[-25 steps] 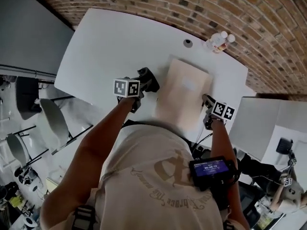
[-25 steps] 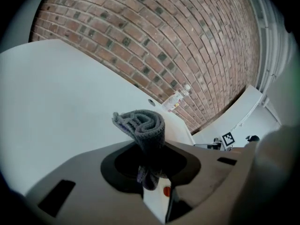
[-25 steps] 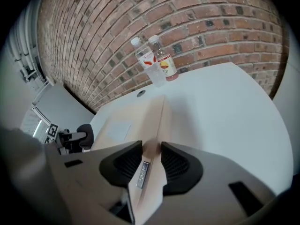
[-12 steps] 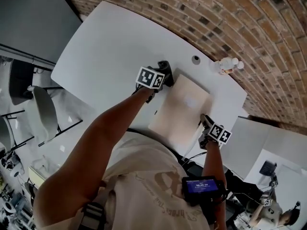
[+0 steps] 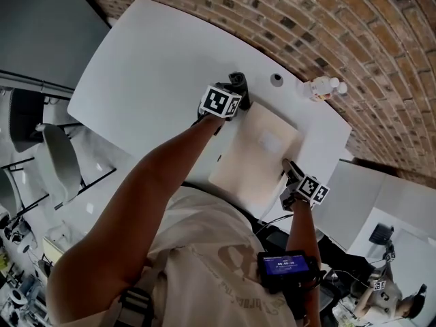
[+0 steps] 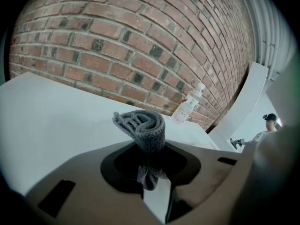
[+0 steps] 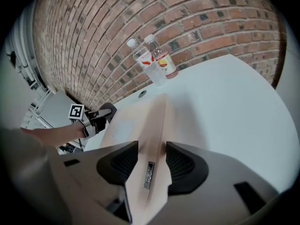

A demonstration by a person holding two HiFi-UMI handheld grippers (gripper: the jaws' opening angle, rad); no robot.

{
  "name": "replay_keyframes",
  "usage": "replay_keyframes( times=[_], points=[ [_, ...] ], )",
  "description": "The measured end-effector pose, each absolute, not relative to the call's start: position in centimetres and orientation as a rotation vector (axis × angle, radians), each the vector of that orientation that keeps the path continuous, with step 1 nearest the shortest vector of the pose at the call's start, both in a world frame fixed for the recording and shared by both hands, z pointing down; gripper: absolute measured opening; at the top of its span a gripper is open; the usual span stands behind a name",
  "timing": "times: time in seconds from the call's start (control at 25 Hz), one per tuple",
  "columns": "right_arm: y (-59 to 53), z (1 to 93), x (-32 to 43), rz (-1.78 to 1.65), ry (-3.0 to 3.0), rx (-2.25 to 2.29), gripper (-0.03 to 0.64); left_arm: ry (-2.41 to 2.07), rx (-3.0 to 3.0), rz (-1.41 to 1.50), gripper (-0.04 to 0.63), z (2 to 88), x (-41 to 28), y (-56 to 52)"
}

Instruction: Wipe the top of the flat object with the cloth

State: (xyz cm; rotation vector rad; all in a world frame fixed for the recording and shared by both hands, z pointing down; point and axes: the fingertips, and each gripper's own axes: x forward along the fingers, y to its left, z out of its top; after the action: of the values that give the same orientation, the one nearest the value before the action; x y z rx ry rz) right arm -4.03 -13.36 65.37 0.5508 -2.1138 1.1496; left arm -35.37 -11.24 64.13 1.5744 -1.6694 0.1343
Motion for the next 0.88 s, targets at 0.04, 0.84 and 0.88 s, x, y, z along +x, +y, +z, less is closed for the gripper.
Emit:
replay_keyframes(
  times=[0.04,0.84,0.88],
  points=[
    [-13.2,65.5,-4.0,1.136,-2.109,0.542,0.19,-1.682,1.593,0.164,0.105,64.0,-35.4,-11.5],
    [-12.8,66.4,-4.2,1.162,-2.045,0.523,0.221,-1.446,1.813,0.282,0.105,64.1,-29.9,-12.0],
    [-12.8,66.4,-4.2,1.167,-2.046,0.527,0.221,-1.437,1.802,0.265,0.104,64.1,-29.8,-11.8]
  ],
)
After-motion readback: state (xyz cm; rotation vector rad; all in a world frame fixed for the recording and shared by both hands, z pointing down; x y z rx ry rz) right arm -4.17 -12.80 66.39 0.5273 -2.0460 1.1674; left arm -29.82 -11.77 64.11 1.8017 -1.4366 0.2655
